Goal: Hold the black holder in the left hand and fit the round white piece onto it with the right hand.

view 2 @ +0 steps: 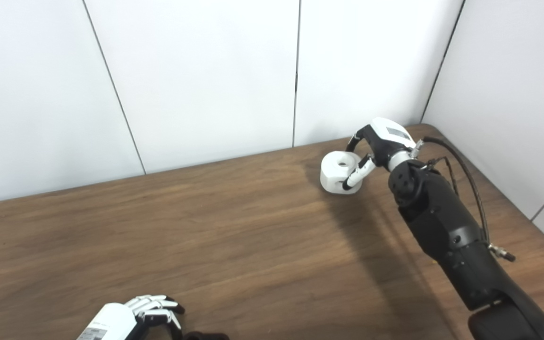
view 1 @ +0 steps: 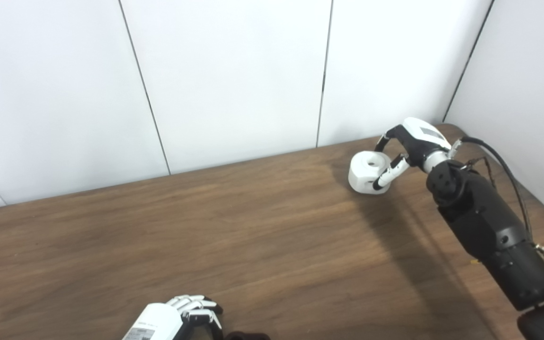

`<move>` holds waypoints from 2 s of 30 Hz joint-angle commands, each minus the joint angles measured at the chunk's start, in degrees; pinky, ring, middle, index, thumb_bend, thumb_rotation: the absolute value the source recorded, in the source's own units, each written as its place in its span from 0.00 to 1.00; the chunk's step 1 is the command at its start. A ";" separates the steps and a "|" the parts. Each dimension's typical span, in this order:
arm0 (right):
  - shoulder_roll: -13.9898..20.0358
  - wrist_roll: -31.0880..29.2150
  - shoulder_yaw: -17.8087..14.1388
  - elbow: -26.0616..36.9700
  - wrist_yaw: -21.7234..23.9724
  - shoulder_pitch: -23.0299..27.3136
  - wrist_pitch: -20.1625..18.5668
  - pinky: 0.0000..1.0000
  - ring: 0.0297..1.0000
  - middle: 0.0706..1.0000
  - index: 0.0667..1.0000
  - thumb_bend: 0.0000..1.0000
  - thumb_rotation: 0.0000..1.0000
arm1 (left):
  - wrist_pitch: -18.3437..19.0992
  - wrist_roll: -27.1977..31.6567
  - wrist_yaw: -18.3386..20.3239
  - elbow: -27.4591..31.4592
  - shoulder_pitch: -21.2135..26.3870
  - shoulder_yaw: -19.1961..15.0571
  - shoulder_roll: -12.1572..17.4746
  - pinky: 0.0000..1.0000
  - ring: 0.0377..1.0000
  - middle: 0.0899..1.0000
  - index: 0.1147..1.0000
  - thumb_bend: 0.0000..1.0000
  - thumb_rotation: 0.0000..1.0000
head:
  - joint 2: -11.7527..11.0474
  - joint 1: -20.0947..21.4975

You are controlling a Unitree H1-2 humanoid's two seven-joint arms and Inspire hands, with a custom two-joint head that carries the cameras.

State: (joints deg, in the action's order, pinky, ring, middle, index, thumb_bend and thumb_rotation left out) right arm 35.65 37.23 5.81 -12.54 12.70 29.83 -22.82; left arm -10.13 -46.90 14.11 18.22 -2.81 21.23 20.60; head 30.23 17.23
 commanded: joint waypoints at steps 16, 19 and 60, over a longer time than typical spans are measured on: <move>-6.27 2.76 -10.01 28.82 11.35 -4.87 -4.10 0.90 0.85 0.73 0.45 0.52 0.14 | 2.60 -1.16 4.89 1.68 -1.74 1.25 1.03 0.82 0.81 0.74 0.42 0.52 0.05 | 4.04 -2.82; -10.95 6.83 -13.00 36.43 17.90 -6.63 -4.10 0.87 0.84 0.77 0.45 0.53 0.14 | 3.48 -1.49 5.85 2.66 -1.62 1.58 0.67 0.82 0.82 0.74 0.42 0.52 0.05 | 6.33 -5.59; -41.64 14.51 -20.34 66.97 51.78 -22.93 13.88 0.84 0.88 0.81 0.45 0.52 0.13 | 8.73 -5.62 10.30 4.48 1.76 3.91 -3.10 0.86 0.83 0.75 0.42 0.52 0.05 | 22.15 -14.85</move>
State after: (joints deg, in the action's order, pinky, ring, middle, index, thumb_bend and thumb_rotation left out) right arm -5.08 53.17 -14.80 53.00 65.63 6.22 -10.73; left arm -2.02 -51.61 21.68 22.90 -1.33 24.16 17.68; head 52.29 2.37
